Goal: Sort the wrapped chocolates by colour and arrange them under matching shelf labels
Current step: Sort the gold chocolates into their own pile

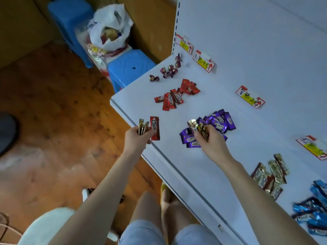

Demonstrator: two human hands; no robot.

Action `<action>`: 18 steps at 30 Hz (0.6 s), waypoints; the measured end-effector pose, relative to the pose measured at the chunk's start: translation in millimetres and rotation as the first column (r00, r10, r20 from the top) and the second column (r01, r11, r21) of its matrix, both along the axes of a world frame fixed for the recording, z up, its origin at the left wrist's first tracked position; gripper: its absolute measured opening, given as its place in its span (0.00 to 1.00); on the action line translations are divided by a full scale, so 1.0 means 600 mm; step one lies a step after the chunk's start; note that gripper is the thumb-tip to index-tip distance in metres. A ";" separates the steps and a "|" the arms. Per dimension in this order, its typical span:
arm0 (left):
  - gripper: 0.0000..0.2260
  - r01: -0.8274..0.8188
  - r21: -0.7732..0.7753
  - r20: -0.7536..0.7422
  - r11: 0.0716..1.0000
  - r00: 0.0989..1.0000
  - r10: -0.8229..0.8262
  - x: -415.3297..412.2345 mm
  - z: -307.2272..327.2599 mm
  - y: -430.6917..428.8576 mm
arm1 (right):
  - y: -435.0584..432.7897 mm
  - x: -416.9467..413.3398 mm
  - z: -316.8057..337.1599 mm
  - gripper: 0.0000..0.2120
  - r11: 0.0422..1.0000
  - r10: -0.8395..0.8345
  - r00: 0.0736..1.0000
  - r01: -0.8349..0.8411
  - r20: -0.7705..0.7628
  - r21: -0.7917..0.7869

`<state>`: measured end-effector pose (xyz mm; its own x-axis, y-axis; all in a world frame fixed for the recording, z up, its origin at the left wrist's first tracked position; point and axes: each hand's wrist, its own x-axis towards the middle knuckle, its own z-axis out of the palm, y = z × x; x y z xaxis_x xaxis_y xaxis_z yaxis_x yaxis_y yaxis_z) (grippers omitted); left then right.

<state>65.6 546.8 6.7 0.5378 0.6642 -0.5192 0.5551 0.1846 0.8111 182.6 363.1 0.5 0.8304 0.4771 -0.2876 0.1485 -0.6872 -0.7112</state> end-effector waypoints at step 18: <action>0.11 0.622 0.241 -0.264 0.745 0.781 -0.566 0.234 -0.092 0.166 | 0.047 0.005 -0.015 0.09 0.880 -0.462 0.887 0.461 0.014 -0.112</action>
<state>205.8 646.2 -48.6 0.8016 0.3732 -0.4670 0.5971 -0.4628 0.6552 185.7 391.5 -8.7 0.9449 0.0056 -0.3273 -0.2129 -0.7490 -0.6274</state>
